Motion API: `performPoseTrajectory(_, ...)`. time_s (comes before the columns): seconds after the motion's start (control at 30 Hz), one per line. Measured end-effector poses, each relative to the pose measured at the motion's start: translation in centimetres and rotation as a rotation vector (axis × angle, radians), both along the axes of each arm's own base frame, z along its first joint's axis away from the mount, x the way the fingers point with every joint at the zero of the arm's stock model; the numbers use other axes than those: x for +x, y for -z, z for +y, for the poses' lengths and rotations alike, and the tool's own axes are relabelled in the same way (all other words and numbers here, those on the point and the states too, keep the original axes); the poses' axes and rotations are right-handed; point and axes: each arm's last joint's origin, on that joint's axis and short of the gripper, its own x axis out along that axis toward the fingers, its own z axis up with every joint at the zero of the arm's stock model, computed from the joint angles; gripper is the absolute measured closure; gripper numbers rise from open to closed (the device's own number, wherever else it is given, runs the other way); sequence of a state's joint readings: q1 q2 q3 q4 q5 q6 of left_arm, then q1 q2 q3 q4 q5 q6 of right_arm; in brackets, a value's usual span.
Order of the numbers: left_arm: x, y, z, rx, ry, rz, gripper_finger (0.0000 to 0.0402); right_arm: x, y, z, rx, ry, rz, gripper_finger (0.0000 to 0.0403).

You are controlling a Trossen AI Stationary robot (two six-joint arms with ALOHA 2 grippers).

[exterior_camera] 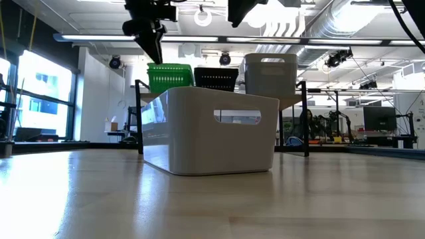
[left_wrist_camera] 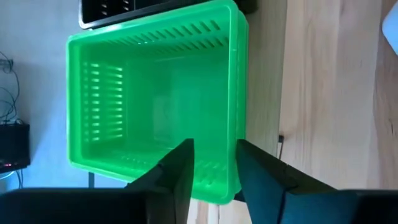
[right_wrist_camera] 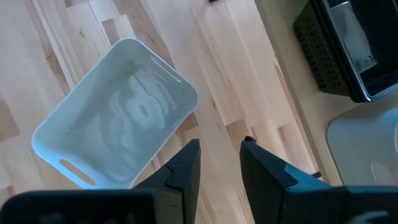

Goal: Stack baskets on shelf by color
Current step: Stack the green bin on top of the green bins on the shelf, then stack the gray bin on top of the gray bins on the shelf

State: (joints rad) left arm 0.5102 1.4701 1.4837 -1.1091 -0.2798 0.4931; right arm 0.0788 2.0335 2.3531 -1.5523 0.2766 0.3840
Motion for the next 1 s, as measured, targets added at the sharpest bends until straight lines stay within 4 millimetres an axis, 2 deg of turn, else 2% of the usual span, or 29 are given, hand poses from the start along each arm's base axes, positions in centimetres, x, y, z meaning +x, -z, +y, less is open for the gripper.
performPoseTrajectory(0.27, -1.3, -1.7, -1.1, 0.017, -0.013, -0.076, 0.0291, 0.1, 0.1, 0.4, 0.101, -0.087, 0.01, 0.0304)
performPoseTrajectory(0.43, -2.5, -3.3, -2.9, -0.047, -0.025, -0.217, 0.0291, 0.1, 0.1, 1.0, 0.205, -0.172, 0.014, 0.0304)
performPoseTrajectory(0.6, -3.3, -4.6, -5.4, -0.176, -0.024, -0.354, 0.0294, -0.1, 0.1, 2.7, 0.239, -0.245, 0.023, 0.0304)
performPoseTrajectory(1.0, -4.9, -6.2, -11.2, -0.329, 0.105, -0.443, 0.0296, -0.4, 0.3, 7.0, 0.291, -0.274, 0.021, 0.0304)
